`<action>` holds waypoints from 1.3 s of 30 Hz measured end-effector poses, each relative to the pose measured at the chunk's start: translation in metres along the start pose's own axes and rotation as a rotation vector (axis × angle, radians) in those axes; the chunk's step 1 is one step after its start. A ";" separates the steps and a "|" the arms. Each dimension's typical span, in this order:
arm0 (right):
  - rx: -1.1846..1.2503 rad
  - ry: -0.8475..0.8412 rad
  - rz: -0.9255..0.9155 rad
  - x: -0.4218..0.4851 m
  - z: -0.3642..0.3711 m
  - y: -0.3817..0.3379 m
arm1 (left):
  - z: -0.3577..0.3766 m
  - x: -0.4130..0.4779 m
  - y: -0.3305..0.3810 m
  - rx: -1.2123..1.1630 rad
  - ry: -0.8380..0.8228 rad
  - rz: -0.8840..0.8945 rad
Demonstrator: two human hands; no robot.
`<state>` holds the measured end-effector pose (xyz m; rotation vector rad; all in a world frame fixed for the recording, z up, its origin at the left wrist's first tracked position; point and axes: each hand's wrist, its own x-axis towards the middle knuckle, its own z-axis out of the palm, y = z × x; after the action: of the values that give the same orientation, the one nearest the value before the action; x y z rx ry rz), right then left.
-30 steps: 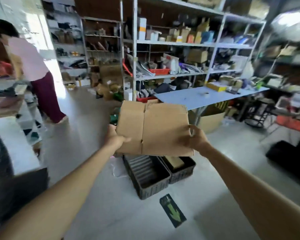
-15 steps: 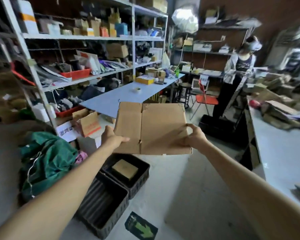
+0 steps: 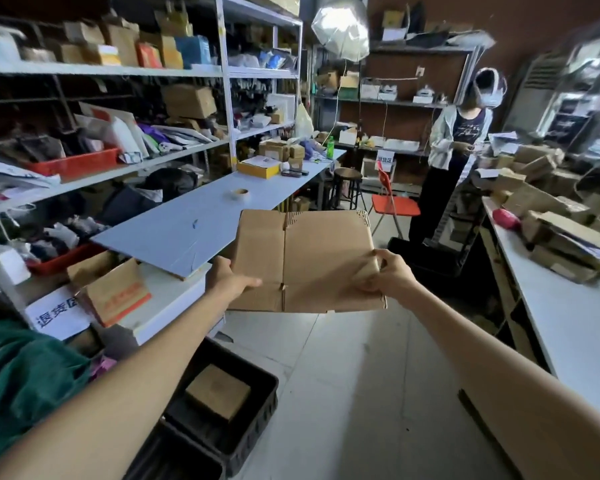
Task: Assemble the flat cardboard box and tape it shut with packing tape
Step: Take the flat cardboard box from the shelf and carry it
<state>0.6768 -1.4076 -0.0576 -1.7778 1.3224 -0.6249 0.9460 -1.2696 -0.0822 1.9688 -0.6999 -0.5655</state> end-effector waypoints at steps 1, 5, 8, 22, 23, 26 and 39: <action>0.010 -0.003 -0.009 0.024 -0.002 -0.004 | 0.008 0.019 0.006 -0.001 0.005 0.001; 0.027 -0.018 -0.013 0.109 -0.004 -0.017 | 0.033 0.095 0.025 -0.015 0.001 -0.046; 0.042 -0.032 -0.004 0.170 0.001 -0.023 | 0.051 0.152 0.034 -0.022 -0.002 -0.071; 0.040 -0.131 -0.078 0.502 0.086 -0.082 | 0.111 0.468 0.065 -0.027 0.066 -0.152; 0.033 -0.136 -0.088 0.523 0.091 -0.087 | 0.112 0.488 0.070 -0.028 0.076 -0.169; 0.020 -0.153 -0.089 0.583 0.104 -0.101 | 0.117 0.541 0.080 -0.015 0.093 -0.185; -0.182 -0.490 -0.355 0.880 0.215 -0.183 | 0.131 0.747 0.080 -0.038 0.429 -0.354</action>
<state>1.2296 -2.1470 -0.0906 -2.1629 0.7551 -0.2266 1.3883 -1.8874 -0.1472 2.0973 -0.0743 -0.3377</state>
